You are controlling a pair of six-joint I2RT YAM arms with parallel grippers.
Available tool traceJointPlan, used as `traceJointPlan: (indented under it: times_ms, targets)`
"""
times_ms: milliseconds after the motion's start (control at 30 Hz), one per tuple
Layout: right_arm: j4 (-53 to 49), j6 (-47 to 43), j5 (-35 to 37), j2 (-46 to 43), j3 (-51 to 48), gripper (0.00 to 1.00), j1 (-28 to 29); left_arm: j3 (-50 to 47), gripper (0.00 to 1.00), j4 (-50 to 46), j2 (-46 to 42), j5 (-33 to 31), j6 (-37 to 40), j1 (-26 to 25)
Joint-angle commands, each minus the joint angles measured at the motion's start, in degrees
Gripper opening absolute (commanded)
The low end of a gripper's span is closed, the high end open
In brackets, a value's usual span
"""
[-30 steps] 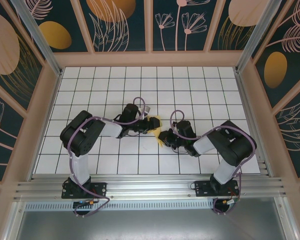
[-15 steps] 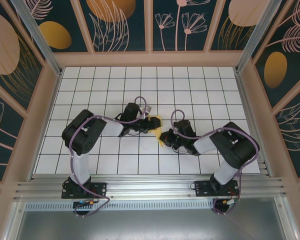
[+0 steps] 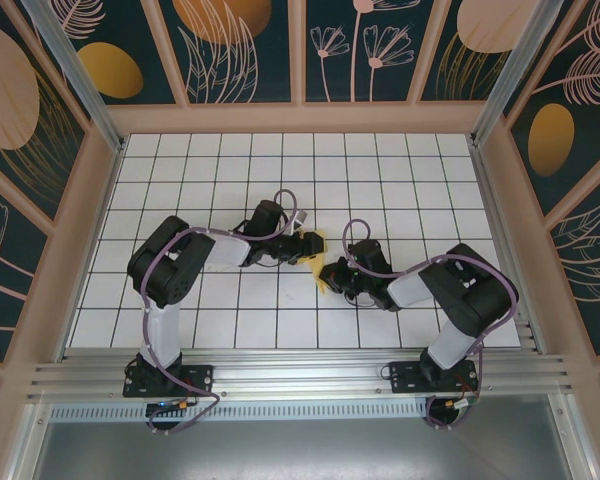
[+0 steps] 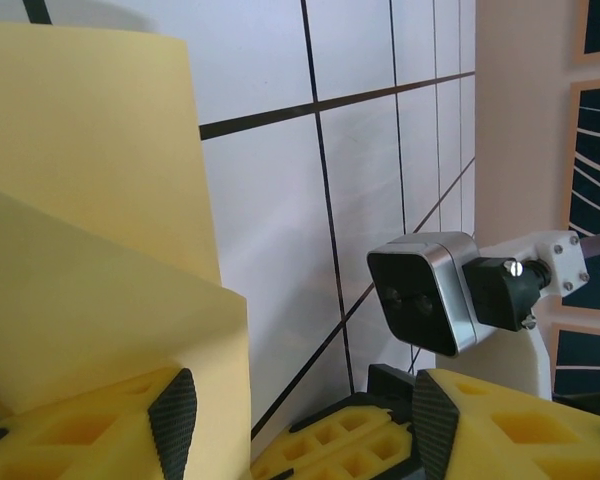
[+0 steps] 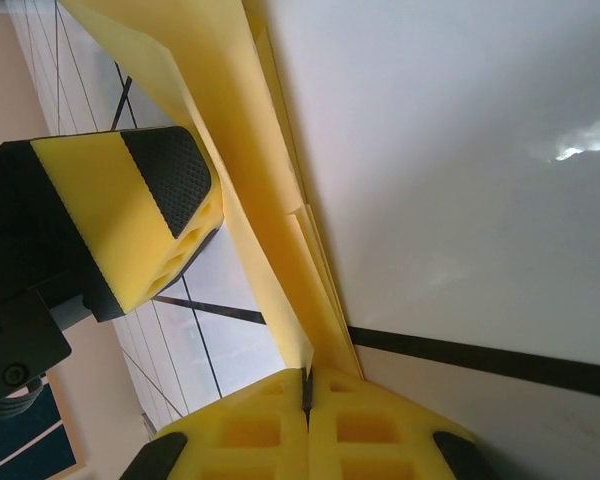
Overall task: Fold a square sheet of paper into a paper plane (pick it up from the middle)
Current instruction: Fold the wing for the fifth time at the center of the table.
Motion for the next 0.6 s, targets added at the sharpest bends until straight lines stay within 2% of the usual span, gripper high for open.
traceJointPlan:
  times_ms: [0,367,567]
  targets:
    - [-8.29,-0.76,1.79,-0.74,0.61,0.1,-0.18,1.49,0.62,-6.73,4.35,-4.9,4.61,-0.22]
    - [-13.11,-2.56,0.87,-4.88,1.32,0.16,0.07,2.18,0.62,-8.81,4.69,-5.31,6.06,-0.22]
    - [-17.3,-3.49,1.71,-5.1,2.33,0.1,0.35,2.87,0.62,-9.37,5.16,-4.97,6.39,-0.23]
